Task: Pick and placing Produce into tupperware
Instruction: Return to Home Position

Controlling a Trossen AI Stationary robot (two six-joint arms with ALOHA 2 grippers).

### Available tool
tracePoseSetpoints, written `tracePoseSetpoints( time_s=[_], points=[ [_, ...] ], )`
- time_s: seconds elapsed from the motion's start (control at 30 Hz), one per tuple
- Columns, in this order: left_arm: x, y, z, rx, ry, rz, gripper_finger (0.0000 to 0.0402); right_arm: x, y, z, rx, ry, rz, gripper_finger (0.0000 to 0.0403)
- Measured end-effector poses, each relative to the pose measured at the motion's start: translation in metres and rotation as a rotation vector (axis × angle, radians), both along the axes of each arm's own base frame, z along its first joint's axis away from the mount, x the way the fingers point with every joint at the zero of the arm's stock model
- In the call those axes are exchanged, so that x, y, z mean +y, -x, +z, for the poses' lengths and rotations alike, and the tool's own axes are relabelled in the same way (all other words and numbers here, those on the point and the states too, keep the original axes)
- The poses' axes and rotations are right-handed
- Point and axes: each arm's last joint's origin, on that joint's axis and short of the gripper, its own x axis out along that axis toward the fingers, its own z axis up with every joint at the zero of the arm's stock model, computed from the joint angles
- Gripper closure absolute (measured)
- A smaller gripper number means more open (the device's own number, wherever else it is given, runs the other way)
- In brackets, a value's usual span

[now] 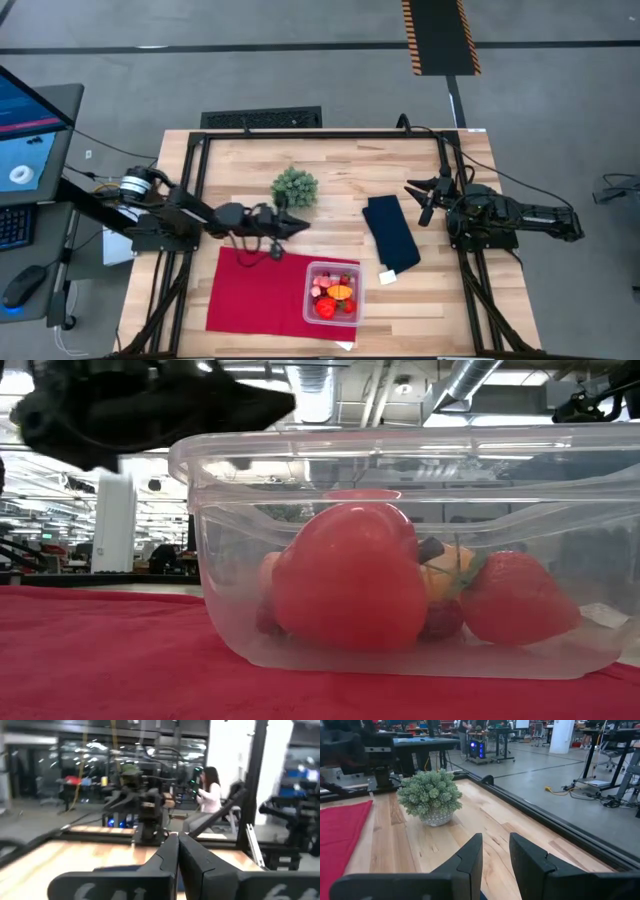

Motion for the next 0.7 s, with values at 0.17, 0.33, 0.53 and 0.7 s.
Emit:
tracePoseSetpoints(
  time_s=[0.17,0.33,0.53,0.7],
  points=[
    [0.008,0.041,-0.001,0.040,0.070,0.065,0.0401,0.000,0.000,0.000,0.000,0.000,0.000,0.0283],
    [0.011,0.066,0.004,0.056,0.062,0.070,0.0401,0.000,0.000,0.000,0.000,0.000,0.000,0.0283],
    [0.014,0.078,0.006,0.220,0.039,0.129,0.0401,0.000,0.000,0.000,0.000,0.000,0.000,0.0283],
    [0.017,0.096,0.020,0.126,0.022,0.144,0.0401,0.000,0.000,0.000,0.000,0.000,0.000,0.0283]
  ],
)
